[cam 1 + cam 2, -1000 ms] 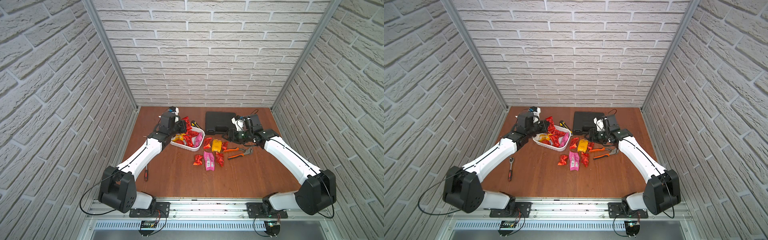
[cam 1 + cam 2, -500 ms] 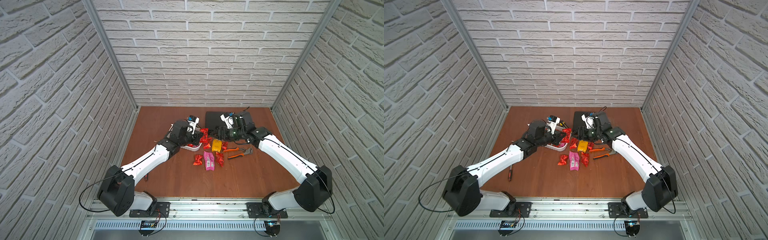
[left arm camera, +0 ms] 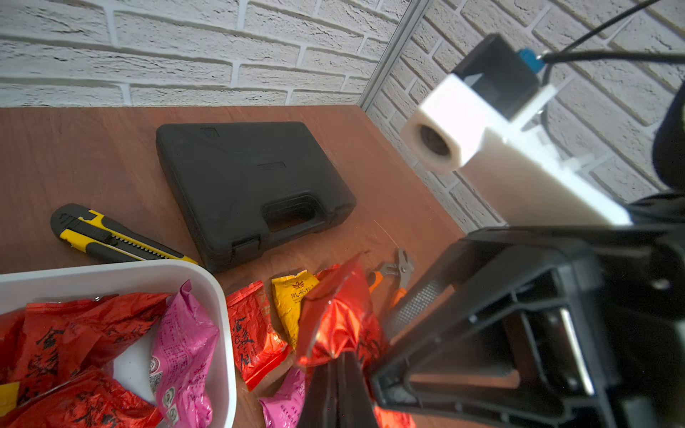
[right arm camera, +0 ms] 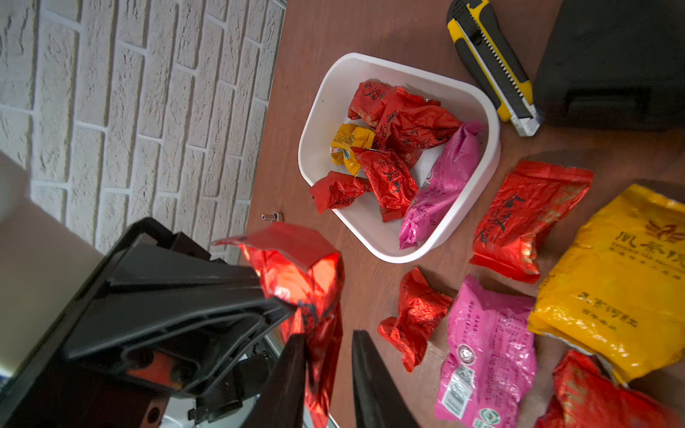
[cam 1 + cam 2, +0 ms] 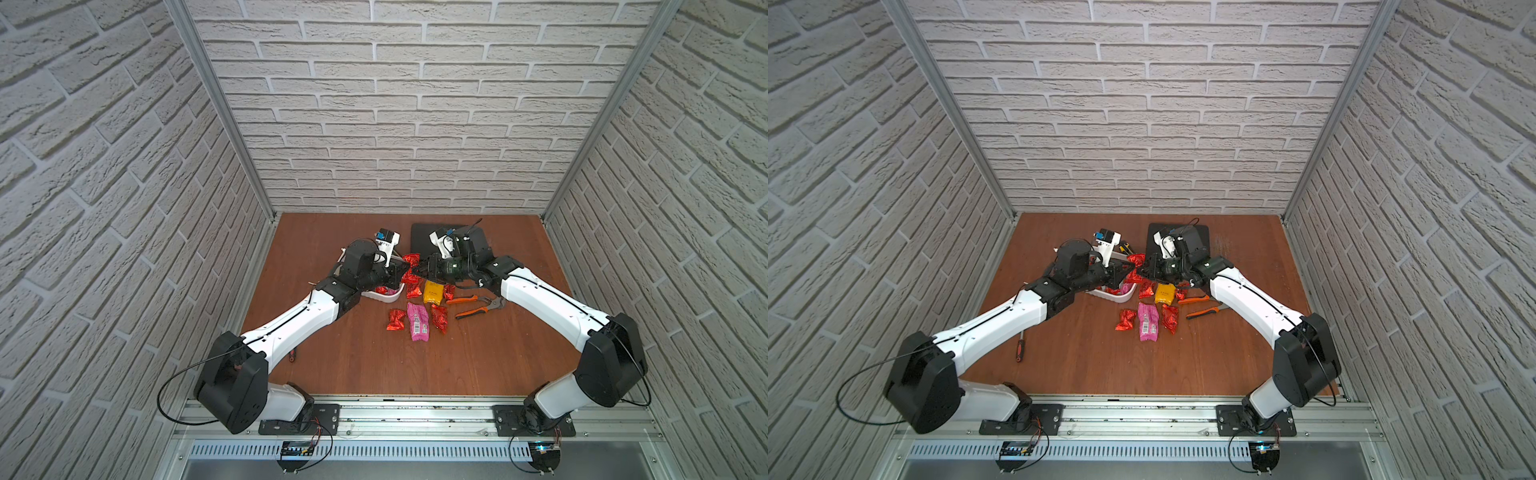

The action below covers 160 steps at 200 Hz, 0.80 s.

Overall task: Take the tea bags out of the storage box
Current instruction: Pick up the tea bag from the storage box, then place the tea bag at the center of the board.

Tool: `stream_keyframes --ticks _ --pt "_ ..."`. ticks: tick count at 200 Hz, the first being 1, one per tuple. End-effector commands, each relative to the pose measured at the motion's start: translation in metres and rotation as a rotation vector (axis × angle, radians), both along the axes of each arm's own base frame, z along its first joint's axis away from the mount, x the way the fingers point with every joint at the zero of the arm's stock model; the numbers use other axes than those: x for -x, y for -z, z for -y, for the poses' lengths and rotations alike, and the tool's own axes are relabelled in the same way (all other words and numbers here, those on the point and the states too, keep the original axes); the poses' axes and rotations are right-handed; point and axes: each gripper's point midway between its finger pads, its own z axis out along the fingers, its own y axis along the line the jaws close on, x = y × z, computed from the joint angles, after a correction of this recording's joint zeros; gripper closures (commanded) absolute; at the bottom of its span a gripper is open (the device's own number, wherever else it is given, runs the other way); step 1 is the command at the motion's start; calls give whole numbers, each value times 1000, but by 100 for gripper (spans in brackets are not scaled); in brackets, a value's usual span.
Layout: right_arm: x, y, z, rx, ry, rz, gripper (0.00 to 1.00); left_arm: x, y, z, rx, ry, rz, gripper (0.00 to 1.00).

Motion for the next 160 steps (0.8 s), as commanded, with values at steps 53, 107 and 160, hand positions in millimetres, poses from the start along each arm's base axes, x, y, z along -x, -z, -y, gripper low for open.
stream_keyframes --ticks 53,107,160 --pt "8 -3 6 11 16 29 97 -11 -20 -17 30 -146 25 22" --pt "81 38 65 249 13 -92 97 -28 5 -90 -17 -569 -140 21" --pt "155 82 115 366 43 -217 97 -27 47 -121 -50 -688 -319 29"
